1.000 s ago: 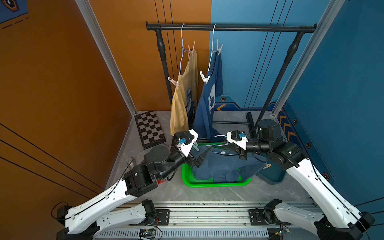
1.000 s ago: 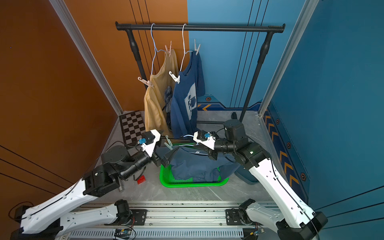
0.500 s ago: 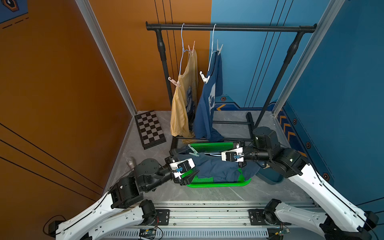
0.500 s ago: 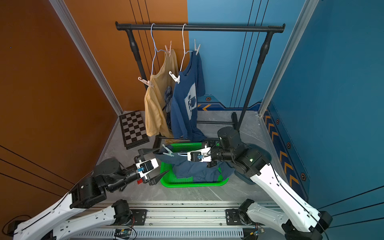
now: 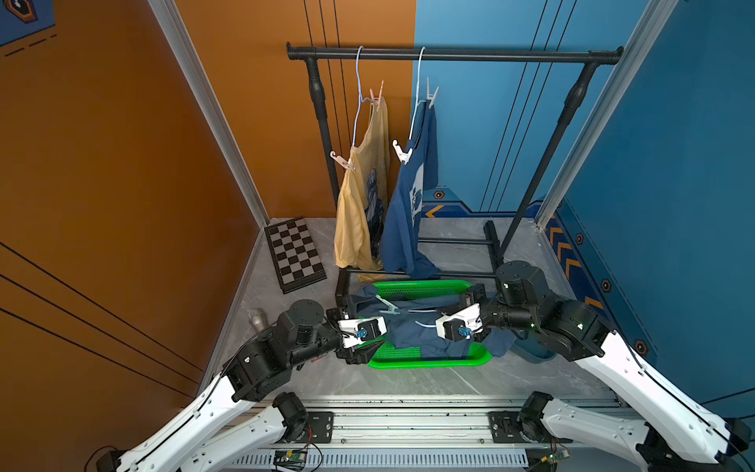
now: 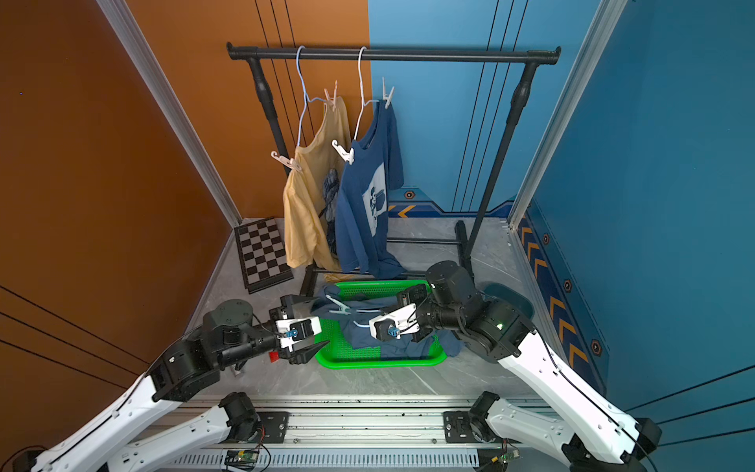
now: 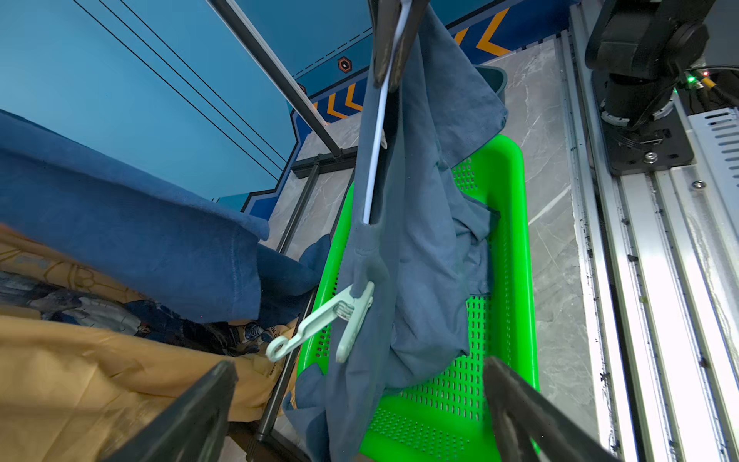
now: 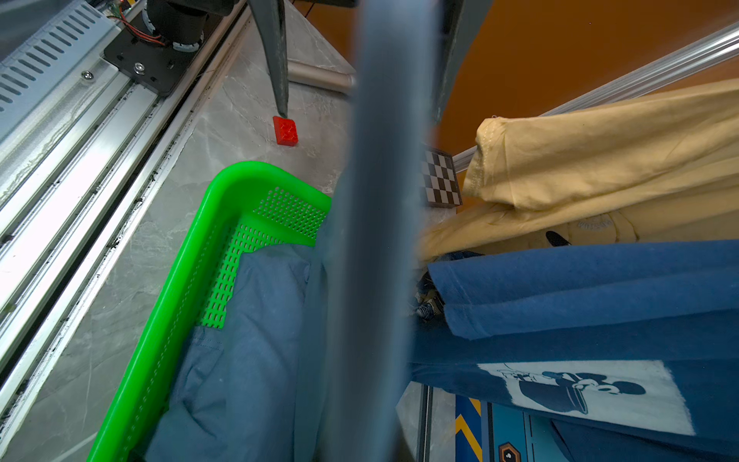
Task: Remove the clothespins securing t-shirts to the hanger
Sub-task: Adjust the hanger, then remove the clothespin from the hanger.
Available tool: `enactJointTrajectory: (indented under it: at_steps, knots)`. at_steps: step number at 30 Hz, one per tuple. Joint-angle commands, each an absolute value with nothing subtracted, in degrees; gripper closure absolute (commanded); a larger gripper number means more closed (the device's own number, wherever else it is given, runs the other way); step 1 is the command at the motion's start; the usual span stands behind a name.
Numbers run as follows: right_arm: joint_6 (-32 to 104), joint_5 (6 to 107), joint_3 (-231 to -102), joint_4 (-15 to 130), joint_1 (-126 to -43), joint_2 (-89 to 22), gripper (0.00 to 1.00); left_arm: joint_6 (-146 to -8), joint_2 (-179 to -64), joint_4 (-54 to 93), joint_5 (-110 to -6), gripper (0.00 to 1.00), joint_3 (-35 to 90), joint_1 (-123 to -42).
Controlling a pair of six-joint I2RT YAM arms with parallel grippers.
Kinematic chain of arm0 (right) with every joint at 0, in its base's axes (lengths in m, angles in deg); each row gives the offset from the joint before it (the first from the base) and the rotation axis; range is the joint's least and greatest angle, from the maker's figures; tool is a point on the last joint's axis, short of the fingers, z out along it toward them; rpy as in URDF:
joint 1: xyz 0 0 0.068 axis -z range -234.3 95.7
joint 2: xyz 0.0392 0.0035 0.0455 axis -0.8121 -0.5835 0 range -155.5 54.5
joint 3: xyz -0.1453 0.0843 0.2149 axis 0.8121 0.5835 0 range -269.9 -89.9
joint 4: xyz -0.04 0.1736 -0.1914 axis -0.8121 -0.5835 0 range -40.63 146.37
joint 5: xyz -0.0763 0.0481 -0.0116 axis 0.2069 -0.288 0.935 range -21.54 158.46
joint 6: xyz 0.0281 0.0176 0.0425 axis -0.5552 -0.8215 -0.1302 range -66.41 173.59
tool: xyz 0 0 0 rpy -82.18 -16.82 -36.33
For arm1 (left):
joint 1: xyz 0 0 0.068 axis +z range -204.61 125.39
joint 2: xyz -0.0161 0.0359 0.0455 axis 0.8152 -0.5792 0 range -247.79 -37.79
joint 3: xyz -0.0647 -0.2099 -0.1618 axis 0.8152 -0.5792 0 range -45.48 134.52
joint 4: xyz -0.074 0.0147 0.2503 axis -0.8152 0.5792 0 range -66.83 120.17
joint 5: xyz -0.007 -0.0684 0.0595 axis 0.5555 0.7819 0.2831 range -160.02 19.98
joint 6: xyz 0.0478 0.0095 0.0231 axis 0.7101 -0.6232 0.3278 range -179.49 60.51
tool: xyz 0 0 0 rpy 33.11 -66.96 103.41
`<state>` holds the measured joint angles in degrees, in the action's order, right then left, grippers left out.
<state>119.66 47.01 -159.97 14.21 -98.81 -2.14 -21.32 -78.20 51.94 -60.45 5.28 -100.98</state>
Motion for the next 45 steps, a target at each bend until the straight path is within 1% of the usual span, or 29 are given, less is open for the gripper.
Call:
enactJointTrajectory:
  at_steps: [1,8,16,18,27,30,32,33,37,41,45]
  knots:
    - [126.68,45.87,-159.41,10.42,-99.45,-1.05,1.00,-18.26,-80.23,53.21,-53.17,0.02,5.91,-98.81]
    - [127.75,46.40,-159.04,10.13,-99.90,-1.22,1.00,-15.85,-84.25,53.19,-46.97,0.02,6.96,-93.45]
    - [128.56,47.15,-159.39,9.61,-100.14,-1.14,1.00,-16.07,-85.51,53.31,-38.92,0.01,6.58,-86.99]
    - [128.59,46.94,-159.64,9.43,-100.29,-1.13,1.00,-16.22,-86.74,53.23,-37.03,0.00,6.83,-86.52]
    - [128.55,47.71,-161.05,9.35,-101.93,-2.20,1.00,-15.02,-91.92,53.23,-35.29,0.03,9.57,-86.54]
    - [128.65,47.92,-161.27,9.34,-102.35,-2.50,1.00,-15.02,-93.49,53.21,-35.57,0.09,9.82,-86.72]
    - [128.65,48.11,-161.45,9.34,-102.62,-2.55,1.00,-15.05,-94.19,53.23,-35.17,0.15,9.80,-86.90]
    - [128.65,48.13,-161.51,9.34,-102.64,-2.54,1.00,-15.10,-94.45,53.26,-34.95,0.20,9.78,-87.03]
    - [128.52,48.01,-161.63,9.34,-102.68,-2.47,1.00,-15.37,-95.21,53.24,-34.70,0.30,9.71,-87.46]
    - [128.24,47.71,-162.06,9.39,-102.80,-2.54,1.00,-15.46,-95.53,53.23,-34.54,0.34,9.36,-87.74]
    - [128.10,47.46,-162.37,9.43,-102.94,-2.67,1.00,-15.37,-96.30,53.25,-35.09,0.42,9.43,-88.23]
